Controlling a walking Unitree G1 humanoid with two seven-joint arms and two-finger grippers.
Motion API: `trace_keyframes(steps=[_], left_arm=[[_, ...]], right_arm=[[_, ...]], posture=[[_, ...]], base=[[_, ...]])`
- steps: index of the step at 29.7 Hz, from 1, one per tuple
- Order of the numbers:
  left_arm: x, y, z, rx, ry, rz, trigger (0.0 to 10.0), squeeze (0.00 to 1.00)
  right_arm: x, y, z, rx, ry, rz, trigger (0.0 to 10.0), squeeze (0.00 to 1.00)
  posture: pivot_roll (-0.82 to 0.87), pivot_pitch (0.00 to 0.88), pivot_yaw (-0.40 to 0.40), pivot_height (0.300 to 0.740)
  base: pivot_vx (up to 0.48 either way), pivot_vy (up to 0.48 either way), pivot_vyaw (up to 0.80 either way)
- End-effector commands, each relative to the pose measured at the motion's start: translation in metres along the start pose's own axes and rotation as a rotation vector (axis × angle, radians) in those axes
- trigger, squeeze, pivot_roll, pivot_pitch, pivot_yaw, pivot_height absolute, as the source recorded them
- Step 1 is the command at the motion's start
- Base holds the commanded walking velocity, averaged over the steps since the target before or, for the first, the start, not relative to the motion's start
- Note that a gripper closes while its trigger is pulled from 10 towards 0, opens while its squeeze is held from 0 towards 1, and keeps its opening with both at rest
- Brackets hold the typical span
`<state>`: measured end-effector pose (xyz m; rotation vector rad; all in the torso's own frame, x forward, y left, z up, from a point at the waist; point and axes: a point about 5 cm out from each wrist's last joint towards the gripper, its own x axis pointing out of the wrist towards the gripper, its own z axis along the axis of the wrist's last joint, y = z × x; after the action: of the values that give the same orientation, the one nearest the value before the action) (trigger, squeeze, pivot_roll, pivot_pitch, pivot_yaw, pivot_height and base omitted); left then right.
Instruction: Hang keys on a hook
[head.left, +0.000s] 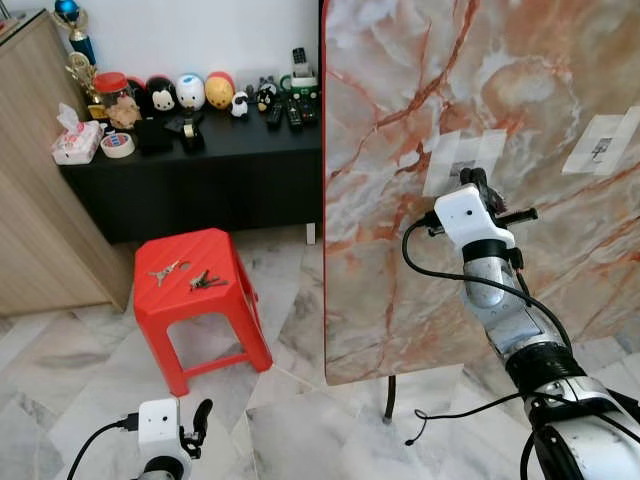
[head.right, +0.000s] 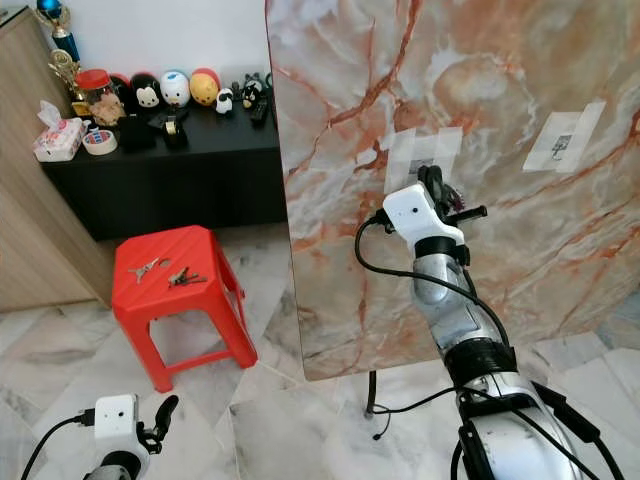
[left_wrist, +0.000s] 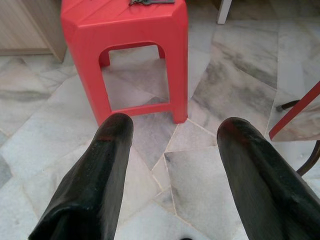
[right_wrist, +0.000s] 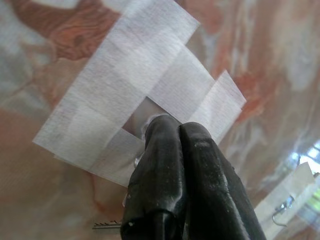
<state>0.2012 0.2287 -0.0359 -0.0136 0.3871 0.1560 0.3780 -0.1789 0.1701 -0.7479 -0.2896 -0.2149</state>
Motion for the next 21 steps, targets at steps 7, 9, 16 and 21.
trace_keyframes(steps=[7,9,16,21], left_arm=[[0.0004,-0.0011,0.0007,0.0,-0.005,-0.003,10.0,0.0],[0.0008,-0.0016,0.0011,-0.001,-0.006,-0.004,10.0,0.0],[0.0007,-0.0014,0.001,0.0,-0.006,-0.003,10.0,0.0],[0.0004,-0.0013,0.0003,-0.001,-0.003,-0.001,10.0,0.0]], right_arm=[[0.0068,0.0009,0.0066,-0.048,-0.037,0.043,10.0,0.0],[0.0072,0.003,0.006,-0.067,-0.036,0.063,10.0,0.0],[0.0074,0.0048,0.0039,-0.093,-0.026,0.084,10.0,0.0],[0.0068,0.0074,0.0027,-0.102,-0.017,0.098,10.0,0.0]], posture=[[0.04,0.068,-0.001,0.722],[0.04,0.068,-0.001,0.722],[0.04,0.071,-0.002,0.722],[0.04,0.071,-0.003,0.722]], base=[[0.0,0.0,0.0],[0.0,0.0,0.0],[0.0,0.0,0.0],[0.0,0.0,0.0]])
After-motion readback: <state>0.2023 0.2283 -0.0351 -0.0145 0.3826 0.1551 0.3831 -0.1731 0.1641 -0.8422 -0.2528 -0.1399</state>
